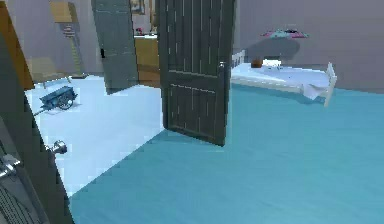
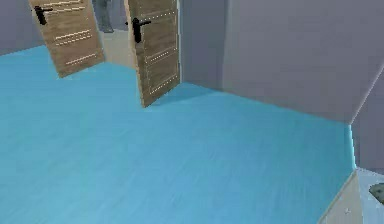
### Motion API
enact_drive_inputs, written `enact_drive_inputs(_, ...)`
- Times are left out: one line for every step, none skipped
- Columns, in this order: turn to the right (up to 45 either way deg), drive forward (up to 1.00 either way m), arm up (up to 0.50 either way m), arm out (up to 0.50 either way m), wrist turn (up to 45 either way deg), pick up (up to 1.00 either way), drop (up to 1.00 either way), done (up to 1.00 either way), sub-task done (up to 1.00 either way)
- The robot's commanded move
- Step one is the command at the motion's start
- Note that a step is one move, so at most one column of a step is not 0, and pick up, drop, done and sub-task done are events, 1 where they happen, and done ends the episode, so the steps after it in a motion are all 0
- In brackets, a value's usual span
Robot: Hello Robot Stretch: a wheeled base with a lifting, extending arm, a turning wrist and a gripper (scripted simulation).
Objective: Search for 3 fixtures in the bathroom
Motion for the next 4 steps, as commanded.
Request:
enact_drive_inputs(-3.0, 0.00, 0.00, 0.00, 0.0, 0.00, 0.00, 0.00, 0.00)
enact_drive_inputs(0.0, 0.05, 0.00, 0.00, 0.0, 0.00, 0.00, 0.00, 0.00)
enact_drive_inputs(45.0, 0.00, 0.00, 0.00, 0.0, 0.00, 0.00, 0.00, 0.00)
enact_drive_inputs(21.0, 0.00, 0.00, 0.00, 0.0, 0.00, 0.00, 0.00, 0.00)
